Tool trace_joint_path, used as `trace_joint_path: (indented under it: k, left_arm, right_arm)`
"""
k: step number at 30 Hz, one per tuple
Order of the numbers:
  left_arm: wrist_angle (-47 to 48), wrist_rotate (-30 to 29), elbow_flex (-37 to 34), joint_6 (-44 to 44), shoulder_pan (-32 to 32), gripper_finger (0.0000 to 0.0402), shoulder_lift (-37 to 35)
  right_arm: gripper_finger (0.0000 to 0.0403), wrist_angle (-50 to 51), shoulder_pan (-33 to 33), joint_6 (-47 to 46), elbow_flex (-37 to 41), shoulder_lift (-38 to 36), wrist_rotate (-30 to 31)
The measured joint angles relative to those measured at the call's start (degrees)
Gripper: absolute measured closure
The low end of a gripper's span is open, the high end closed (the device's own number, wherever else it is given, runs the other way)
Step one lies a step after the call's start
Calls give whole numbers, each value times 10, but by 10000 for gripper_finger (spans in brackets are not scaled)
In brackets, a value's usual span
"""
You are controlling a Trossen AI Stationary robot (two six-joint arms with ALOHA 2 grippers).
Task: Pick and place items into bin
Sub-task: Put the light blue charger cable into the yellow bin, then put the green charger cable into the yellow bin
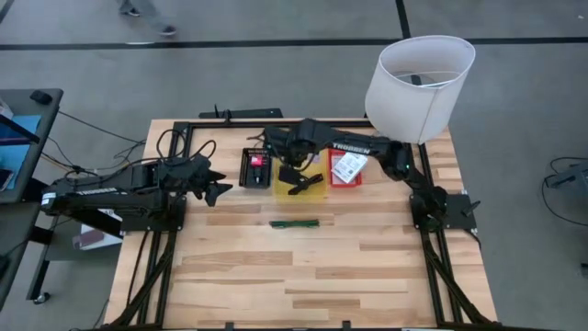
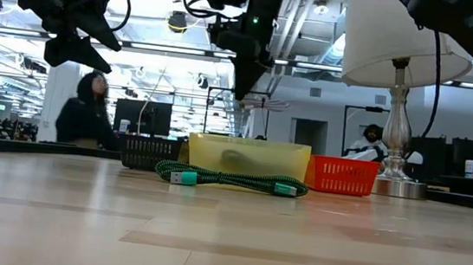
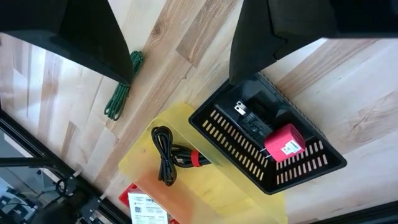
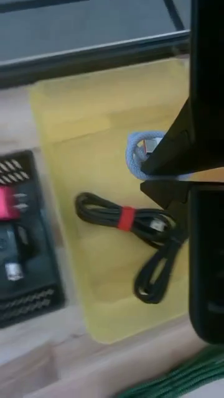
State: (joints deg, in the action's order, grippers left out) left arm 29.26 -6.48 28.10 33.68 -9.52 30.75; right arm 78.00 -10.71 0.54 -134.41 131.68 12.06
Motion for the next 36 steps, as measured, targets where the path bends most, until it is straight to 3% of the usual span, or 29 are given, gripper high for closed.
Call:
trace_joint_path:
  k: [14,24,32,36]
  left_arm:
    - [0,0,0,-26,0,144,0]
    - [0,0,0,-28,0,144,0]
    - [0,0,0,-28,0,144,0]
    - [0,0,0,-29,0,144,0]
  right_arm:
    - [310,-19,-3,-16,0,0,-1]
    - [301,71,56,-55,17,2,-2]
    - [300,64,113,-54,58,2,-2]
    - [300,14,131,-61,87,1,-2]
